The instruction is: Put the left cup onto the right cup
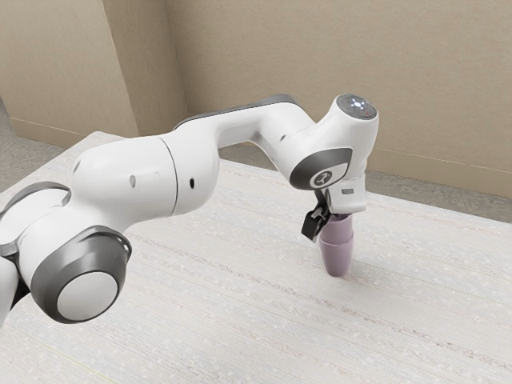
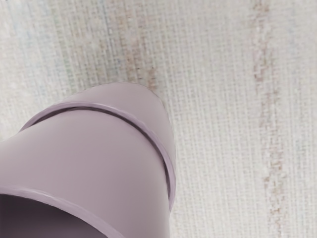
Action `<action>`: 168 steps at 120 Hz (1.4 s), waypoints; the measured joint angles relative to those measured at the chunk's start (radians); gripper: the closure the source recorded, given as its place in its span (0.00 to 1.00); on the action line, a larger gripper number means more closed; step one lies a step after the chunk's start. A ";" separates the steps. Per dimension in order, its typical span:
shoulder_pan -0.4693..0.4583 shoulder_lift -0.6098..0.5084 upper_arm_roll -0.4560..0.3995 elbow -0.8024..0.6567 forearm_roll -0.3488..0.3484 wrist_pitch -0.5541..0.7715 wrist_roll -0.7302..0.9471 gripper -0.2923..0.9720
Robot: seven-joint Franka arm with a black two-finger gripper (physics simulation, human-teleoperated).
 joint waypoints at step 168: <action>0.189 -0.542 0.067 -0.348 -0.105 -0.207 -0.139 0.23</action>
